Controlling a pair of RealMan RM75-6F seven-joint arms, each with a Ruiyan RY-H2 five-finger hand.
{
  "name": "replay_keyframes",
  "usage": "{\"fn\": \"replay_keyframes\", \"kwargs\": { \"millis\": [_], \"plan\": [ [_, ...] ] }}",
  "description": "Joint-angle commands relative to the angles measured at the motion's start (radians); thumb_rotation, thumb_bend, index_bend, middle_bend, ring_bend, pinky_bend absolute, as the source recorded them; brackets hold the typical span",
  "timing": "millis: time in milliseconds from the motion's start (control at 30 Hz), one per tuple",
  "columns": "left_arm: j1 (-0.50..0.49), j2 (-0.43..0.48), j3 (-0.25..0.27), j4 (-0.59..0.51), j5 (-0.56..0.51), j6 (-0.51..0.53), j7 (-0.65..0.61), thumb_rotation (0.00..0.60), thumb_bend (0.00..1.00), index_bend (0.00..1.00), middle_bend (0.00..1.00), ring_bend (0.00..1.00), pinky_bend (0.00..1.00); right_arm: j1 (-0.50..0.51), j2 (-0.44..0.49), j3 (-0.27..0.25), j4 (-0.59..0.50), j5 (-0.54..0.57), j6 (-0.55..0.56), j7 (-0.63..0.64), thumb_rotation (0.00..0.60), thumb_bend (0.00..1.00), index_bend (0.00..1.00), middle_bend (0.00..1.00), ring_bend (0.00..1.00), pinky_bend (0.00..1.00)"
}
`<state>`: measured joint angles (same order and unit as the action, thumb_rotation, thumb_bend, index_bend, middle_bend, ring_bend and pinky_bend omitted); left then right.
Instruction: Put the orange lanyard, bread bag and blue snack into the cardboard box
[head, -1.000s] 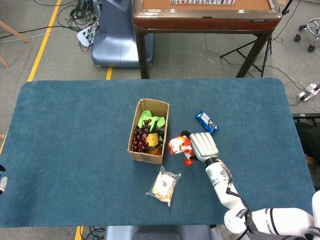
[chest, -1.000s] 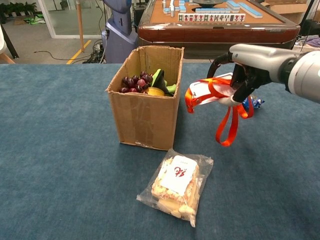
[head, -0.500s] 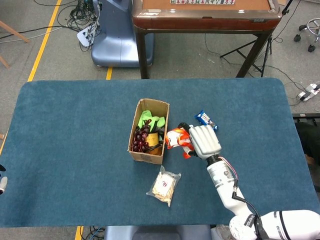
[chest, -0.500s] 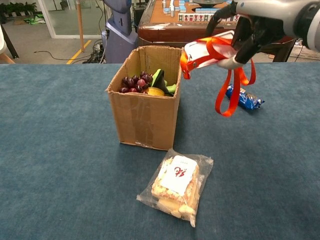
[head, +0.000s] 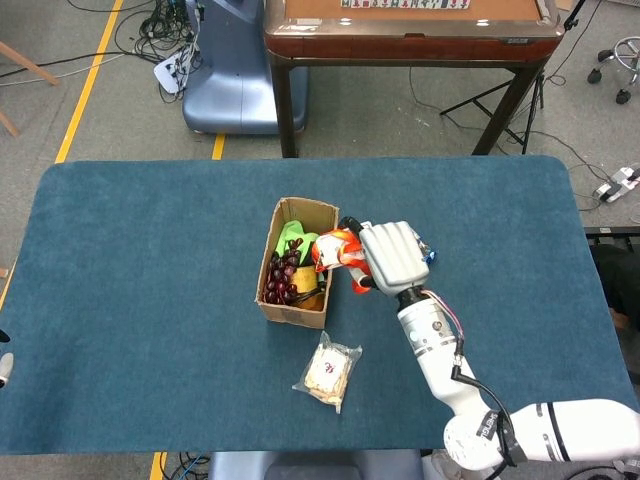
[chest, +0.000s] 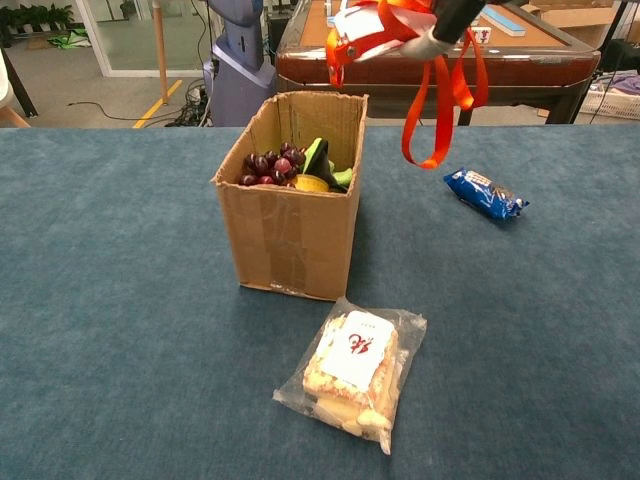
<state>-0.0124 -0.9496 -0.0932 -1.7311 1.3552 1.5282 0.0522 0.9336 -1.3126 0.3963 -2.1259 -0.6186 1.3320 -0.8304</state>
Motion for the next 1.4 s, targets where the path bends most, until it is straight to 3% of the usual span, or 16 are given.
{"fn": "replay_keyframes", "kwargs": {
  "millis": [33,333,867,1400],
  "plan": [
    [-0.001,0.001,0.001,0.002,0.000,-0.004,-0.001,0.600,0.35,0.47,0.55,0.38,0.60,0.029,-0.012,0.028,0.015,0.032,-0.001,-0.001,0.600,0.39,0.50,1.00,1.00,1.00],
    [-0.002,-0.004,0.006,0.004,0.008,-0.006,0.000,0.600,0.35,0.47,0.55,0.38,0.60,0.111,-0.051,0.075,0.086,0.109,-0.035,0.023,0.600,0.39,0.51,1.00,1.00,1.00],
    [0.001,0.001,0.007,0.011,0.006,-0.009,-0.026,0.600,0.35,0.47,0.55,0.38,0.60,0.263,-0.188,0.086,0.300,0.187,-0.121,0.048,0.600,0.39,0.51,1.00,1.00,1.00],
    [0.004,0.009,0.010,0.005,0.018,-0.004,-0.037,0.600,0.35,0.47,0.55,0.38,0.60,0.294,-0.282,0.019,0.516,0.210,-0.215,0.103,0.600,0.39,0.51,1.00,1.00,1.00]
  ]
}}
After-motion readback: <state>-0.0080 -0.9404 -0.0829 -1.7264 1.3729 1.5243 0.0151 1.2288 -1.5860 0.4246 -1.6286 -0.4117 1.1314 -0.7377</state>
